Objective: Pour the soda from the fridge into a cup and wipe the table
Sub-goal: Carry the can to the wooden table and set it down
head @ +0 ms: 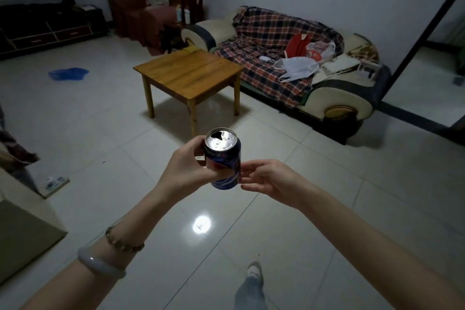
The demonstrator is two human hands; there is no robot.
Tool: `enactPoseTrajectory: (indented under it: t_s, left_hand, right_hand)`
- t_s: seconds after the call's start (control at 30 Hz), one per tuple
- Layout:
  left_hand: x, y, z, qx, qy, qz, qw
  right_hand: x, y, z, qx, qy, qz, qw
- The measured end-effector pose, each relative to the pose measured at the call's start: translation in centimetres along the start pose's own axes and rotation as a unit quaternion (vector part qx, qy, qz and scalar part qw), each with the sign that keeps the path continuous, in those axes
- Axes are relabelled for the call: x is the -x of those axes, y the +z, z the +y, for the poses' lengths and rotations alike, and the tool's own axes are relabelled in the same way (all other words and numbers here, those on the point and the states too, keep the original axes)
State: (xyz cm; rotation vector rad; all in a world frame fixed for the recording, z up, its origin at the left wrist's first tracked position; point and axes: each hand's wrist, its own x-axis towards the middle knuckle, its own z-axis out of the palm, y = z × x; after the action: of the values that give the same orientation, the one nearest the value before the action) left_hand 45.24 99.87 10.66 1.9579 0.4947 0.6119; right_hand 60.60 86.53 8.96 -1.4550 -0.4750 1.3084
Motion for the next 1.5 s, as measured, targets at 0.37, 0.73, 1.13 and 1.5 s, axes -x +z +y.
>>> enactPoseTrajectory:
  t_s: [0.37, 0.73, 1.13, 1.5]
  left_hand:
    - [-18.2, 6.8, -0.9, 0.000, 0.006, -0.006, 1.000]
    - [-32.8, 9.9, -3.2, 0.005, -0.005, 0.008, 1.000]
    - [-53.9, 8.6, -9.2, -0.015, 0.010, 0.041, 0.999]
    - [-71.4, 5.3, -13.9, -0.044, -0.014, 0.073, 0.996]
  right_hand:
    - [-10.6, -13.6, -9.3, 0.008, -0.004, -0.006, 1.000]
    - [-21.1, -22.4, -16.5, 0.013, -0.011, -0.035, 0.999]
    - [-40.8, -29.9, -27.5, 0.084, -0.017, -0.058, 0.995]
    - [-57.2, -33.3, -37.8, 0.095, -0.015, -0.060, 0.994]
